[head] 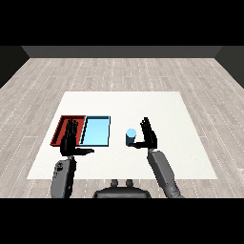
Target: Pick the blue can and put it in the blue box
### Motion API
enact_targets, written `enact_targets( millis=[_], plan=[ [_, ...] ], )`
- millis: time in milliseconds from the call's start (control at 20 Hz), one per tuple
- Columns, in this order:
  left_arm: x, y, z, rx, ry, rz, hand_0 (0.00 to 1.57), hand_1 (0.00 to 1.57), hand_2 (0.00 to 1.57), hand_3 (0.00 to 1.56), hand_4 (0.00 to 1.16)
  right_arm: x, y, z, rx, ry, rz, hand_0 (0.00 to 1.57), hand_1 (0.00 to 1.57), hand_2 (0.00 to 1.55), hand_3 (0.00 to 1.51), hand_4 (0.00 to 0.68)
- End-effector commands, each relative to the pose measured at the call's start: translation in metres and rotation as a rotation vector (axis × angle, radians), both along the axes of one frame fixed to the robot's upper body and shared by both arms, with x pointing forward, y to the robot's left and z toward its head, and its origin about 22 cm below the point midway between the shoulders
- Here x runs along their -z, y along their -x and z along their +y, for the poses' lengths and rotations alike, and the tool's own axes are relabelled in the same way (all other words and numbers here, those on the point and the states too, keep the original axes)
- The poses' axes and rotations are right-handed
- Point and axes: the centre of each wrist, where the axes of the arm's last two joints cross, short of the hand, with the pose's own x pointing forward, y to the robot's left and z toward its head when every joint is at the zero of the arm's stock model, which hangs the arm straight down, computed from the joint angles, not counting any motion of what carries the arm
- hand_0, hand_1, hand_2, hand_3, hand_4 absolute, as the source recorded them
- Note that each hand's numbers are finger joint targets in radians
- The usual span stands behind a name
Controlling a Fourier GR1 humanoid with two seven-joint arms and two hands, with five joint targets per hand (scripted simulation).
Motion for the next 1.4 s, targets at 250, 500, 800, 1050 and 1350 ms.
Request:
enact_targets(
  millis=[250,500,800,1050,1350],
  plan=[
    [0.014,-0.001,0.009,-0.004,0.018,0.000,0.00,0.00,0.00,0.00,0.00,0.038,-0.012,-0.003,0.005,-0.053,0.048,0.00,0.00,0.00,0.00,0.000],
    [-0.004,0.014,0.012,0.001,0.001,0.003,0.00,0.00,0.00,0.00,0.00,0.049,-0.011,0.016,0.003,-0.050,0.059,0.00,0.00,0.00,0.00,0.000],
    [-0.012,-0.012,0.012,-0.002,0.024,0.019,0.00,0.00,0.00,0.00,0.00,0.043,-0.018,0.007,-0.015,-0.070,0.086,0.00,0.00,0.00,0.00,0.000],
    [-0.008,0.014,0.006,-0.006,0.019,0.008,0.00,0.00,0.00,0.00,0.00,0.040,-0.022,0.033,-0.027,-0.054,0.108,0.00,0.00,0.00,0.00,0.000],
    [0.010,0.014,0.017,0.003,0.039,-0.010,0.00,0.00,0.00,0.00,0.00,0.050,-0.020,0.045,-0.045,-0.035,0.110,0.00,0.00,0.00,0.00,0.000]
  ],
)
